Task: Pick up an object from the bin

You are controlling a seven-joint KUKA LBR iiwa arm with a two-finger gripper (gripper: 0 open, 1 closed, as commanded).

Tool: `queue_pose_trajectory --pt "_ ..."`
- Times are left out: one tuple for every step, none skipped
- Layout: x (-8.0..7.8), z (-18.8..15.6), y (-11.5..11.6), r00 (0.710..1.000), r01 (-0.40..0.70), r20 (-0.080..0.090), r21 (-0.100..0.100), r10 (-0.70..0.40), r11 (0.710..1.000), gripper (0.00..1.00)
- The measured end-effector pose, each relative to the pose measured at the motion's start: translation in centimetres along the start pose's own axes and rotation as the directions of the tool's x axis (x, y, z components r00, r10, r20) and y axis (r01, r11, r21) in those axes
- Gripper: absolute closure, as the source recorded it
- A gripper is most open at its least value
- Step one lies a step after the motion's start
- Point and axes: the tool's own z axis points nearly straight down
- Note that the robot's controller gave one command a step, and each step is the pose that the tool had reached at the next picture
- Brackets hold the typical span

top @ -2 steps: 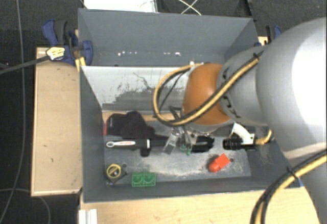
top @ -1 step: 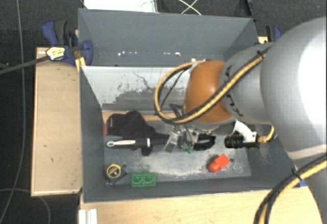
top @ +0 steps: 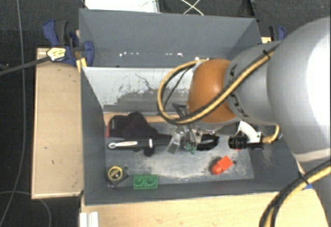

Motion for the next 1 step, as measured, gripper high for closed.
queue_pose_trajectory --pt "-0.04 -0.45 0.01 1.000 0.001 0.002 -0.001 -0.001 1.000 1.00"
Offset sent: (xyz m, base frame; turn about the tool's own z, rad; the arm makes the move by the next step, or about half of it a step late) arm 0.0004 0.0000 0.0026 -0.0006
